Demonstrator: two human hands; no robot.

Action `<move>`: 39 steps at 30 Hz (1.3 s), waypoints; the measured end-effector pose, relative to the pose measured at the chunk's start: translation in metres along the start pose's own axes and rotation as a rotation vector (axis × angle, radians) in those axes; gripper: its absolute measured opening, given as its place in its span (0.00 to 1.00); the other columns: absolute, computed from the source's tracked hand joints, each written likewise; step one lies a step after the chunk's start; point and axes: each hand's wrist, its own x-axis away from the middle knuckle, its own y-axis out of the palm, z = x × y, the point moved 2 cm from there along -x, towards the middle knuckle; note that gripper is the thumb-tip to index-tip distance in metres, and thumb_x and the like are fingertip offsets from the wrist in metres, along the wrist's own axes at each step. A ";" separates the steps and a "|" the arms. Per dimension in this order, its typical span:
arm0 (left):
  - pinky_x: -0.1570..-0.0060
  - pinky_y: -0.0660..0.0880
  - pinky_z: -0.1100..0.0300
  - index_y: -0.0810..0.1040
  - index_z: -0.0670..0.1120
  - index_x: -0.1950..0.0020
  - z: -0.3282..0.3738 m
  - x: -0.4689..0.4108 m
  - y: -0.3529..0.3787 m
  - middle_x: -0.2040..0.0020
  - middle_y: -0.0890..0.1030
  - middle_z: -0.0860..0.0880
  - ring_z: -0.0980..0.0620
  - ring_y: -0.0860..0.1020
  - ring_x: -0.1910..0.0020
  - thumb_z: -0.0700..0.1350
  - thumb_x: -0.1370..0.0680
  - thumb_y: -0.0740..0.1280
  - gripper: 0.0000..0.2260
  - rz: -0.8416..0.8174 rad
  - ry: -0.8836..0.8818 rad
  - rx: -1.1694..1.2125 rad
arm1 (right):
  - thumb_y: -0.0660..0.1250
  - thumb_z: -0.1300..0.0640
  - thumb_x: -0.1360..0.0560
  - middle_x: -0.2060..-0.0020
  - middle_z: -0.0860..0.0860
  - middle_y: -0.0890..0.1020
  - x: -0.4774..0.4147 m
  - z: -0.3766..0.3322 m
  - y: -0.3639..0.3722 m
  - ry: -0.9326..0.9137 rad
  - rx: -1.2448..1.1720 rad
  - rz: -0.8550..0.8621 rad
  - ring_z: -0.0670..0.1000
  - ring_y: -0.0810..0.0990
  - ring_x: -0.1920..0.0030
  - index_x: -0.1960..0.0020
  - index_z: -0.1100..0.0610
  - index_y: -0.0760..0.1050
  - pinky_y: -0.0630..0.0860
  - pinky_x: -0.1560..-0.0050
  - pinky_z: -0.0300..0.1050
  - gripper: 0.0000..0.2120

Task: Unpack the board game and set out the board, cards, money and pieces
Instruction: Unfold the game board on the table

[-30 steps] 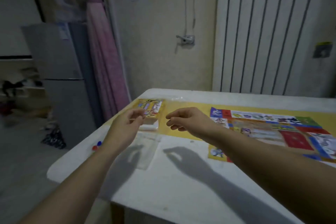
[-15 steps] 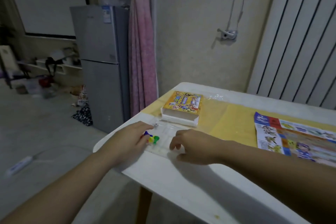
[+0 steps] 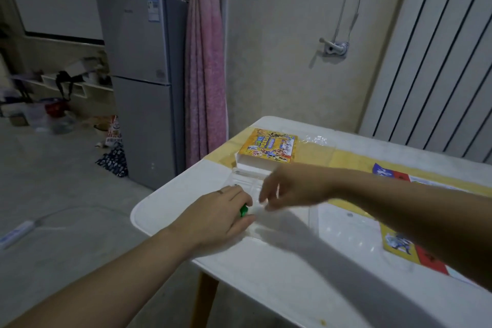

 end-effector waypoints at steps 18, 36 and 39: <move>0.59 0.58 0.66 0.73 0.48 0.58 -0.005 -0.004 0.003 0.57 0.71 0.52 0.54 0.69 0.57 0.57 0.22 0.51 0.17 0.080 0.059 0.019 | 0.65 0.60 0.24 0.49 0.51 0.83 -0.093 0.017 0.023 0.007 0.095 0.183 0.50 0.78 0.49 0.45 0.56 0.81 0.69 0.54 0.39 0.11; 0.64 0.60 0.59 0.65 0.51 0.64 -0.007 -0.027 -0.009 0.67 0.73 0.51 0.56 0.66 0.67 0.51 0.19 0.59 0.14 0.036 0.022 0.148 | 0.62 0.59 0.24 0.52 0.56 0.83 -0.096 0.025 0.045 0.084 0.030 0.402 0.54 0.78 0.50 0.46 0.59 0.80 0.66 0.58 0.42 0.11; 0.68 0.61 0.61 0.67 0.51 0.69 -0.013 -0.028 -0.009 0.73 0.66 0.55 0.58 0.64 0.71 0.52 0.21 0.62 0.17 0.194 -0.133 0.480 | 0.63 0.62 0.27 0.55 0.57 0.81 -0.096 0.027 0.050 0.103 -0.017 0.471 0.56 0.75 0.55 0.50 0.60 0.79 0.62 0.60 0.43 0.09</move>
